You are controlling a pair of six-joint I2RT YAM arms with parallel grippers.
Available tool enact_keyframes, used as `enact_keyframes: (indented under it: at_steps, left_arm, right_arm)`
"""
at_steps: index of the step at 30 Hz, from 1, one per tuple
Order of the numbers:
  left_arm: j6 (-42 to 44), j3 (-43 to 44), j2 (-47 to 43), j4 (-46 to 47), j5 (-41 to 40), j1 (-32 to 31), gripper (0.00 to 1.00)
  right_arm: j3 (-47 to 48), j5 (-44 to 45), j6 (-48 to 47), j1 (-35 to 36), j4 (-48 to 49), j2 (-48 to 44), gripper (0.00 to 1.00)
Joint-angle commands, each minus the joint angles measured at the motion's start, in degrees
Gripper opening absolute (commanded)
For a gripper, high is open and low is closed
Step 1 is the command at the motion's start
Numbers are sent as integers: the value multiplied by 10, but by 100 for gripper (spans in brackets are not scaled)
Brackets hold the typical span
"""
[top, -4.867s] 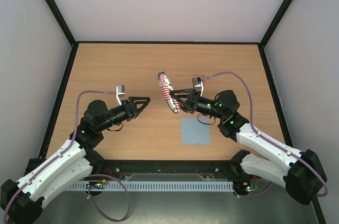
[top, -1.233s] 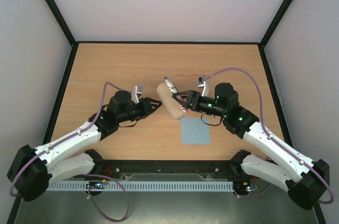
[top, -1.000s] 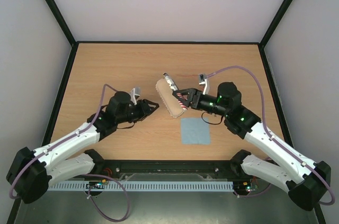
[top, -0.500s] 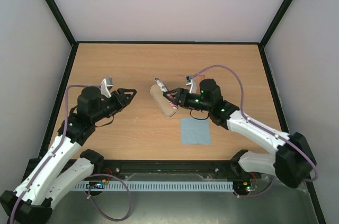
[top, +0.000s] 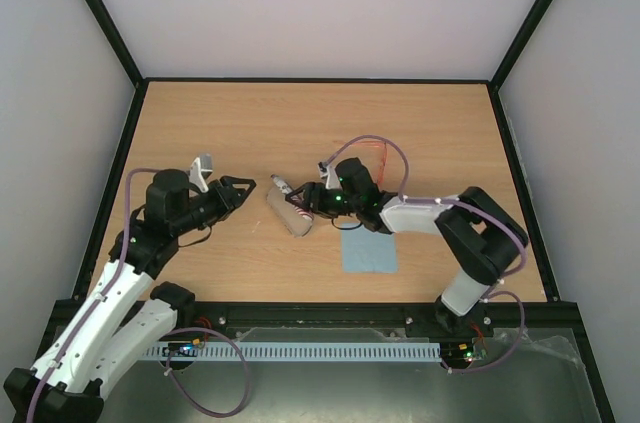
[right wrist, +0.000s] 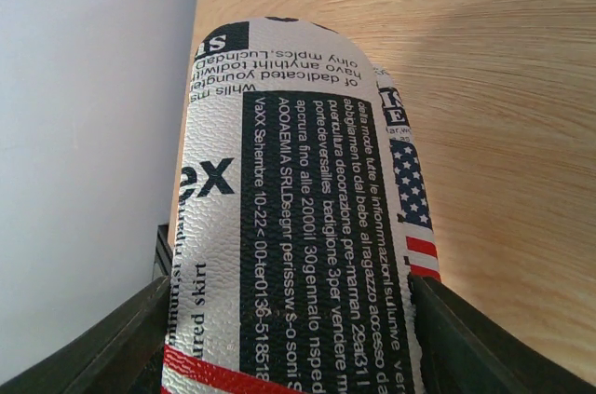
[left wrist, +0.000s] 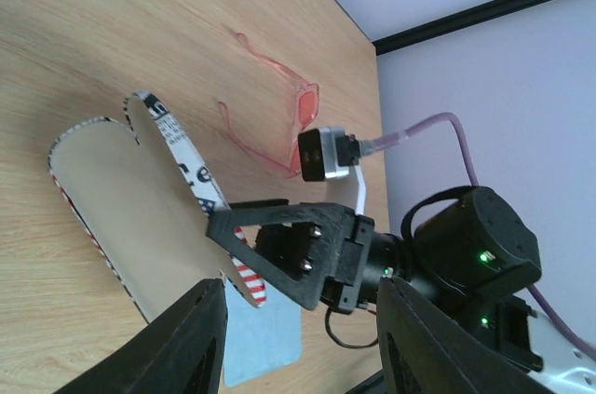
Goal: Organize the sunglasses
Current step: Place the sunglasses case at the center of the board.
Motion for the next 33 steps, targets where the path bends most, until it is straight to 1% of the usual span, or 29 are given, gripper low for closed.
enact_keyframes:
  at_steps: [1,5,12,18,22,26,33]
  left_arm:
    - [3,-15,-4,3,21,5,47]
    - [2,-20,-9,4,23,6,47]
    - [-5,-24,-18,5,27,6,47]
    - [-5,-30,-20,5,25,6,47]
    - [-9,-36,-20,12,24,6,47]
    - [-10,-34,-15,14,24,6,47]
    - [2,-8,-4,1,25,6,47]
  right_arm:
    - [40,-14,-5,7,88,54,35]
    - [60,-21,-12,7,93,95,40]
    - [89,-30,-24,7,75,149,58]
    - [110,-27,-56,7,33,163,74]
    - [120,-27,-74,7,6,161,82]
    - [131,-6,-106,7,-45,146,86]
    - [169,74,-174,5,-179,110,89]
